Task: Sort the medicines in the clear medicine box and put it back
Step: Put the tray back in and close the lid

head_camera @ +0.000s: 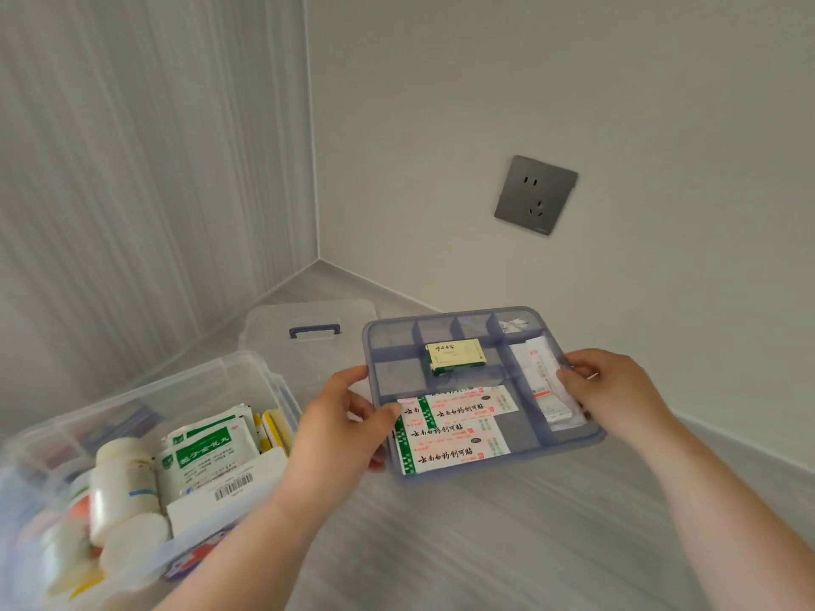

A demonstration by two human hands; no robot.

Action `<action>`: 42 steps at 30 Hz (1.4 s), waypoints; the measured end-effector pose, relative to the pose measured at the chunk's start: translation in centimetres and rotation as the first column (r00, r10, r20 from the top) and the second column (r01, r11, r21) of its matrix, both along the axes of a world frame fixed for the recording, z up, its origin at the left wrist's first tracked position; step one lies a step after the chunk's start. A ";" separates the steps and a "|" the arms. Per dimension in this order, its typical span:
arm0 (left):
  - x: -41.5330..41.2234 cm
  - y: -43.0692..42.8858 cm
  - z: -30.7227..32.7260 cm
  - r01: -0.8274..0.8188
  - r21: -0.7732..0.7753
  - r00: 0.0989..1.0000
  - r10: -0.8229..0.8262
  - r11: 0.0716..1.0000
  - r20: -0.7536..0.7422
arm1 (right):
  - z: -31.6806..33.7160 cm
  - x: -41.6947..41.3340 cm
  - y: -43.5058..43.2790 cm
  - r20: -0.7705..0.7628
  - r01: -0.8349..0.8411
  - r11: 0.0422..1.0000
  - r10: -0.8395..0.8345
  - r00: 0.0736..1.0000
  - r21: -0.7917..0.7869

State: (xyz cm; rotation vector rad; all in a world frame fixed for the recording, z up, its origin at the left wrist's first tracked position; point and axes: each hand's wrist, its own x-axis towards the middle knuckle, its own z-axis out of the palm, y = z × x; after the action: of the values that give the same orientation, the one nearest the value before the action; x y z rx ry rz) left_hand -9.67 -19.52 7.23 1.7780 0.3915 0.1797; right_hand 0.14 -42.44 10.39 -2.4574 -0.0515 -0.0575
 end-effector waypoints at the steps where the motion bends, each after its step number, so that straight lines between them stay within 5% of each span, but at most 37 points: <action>1: -0.7 0.9 0.8 -0.024 -0.010 0.999 0.024 1.000 0.035 | 1.1 -0.6 0.7 0.012 -0.023 1.000 0.023 1.000 0.011; 8: -7.8 10.3 2.9 -0.196 -0.094 0.974 0.205 0.976 0.100 | 4.6 -5.1 9.1 -0.216 -0.258 0.888 0.357 0.909 0.380; 14: -13.2 15.9 1.2 -0.353 -0.095 0.931 0.359 0.931 0.063 | 2.5 -6.3 17.5 -0.352 -0.285 0.808 0.503 0.790 0.515; 26: -15.3 17.7 -3.5 -0.475 0.013 0.879 0.475 0.880 -0.036 | -2.9 -6.2 23.2 -0.233 -0.354 0.863 0.451 0.862 0.361; 32: -14.4 18.4 -2.7 -0.476 0.226 0.864 0.499 0.850 -0.060 | -3.8 -5.8 24.0 -0.164 -0.372 0.879 0.431 0.887 0.299; 38: -14.7 17.9 -3.0 -0.407 0.475 0.867 0.494 0.780 -0.069 | -4.6 -5.7 24.1 -0.068 -0.450 0.892 0.452 0.889 0.045; 42: -14.8 17.6 -4.3 -0.475 0.464 0.840 0.542 0.748 -0.012 | -5.5 -5.9 24.1 -0.022 -0.491 0.871 0.492 0.870 0.026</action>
State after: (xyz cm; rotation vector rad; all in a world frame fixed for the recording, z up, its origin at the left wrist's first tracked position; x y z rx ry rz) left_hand -24.46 -1.94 2.93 2.1034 1.0187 0.5701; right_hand -5.81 -18.29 4.84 -2.3511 -0.6604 0.1993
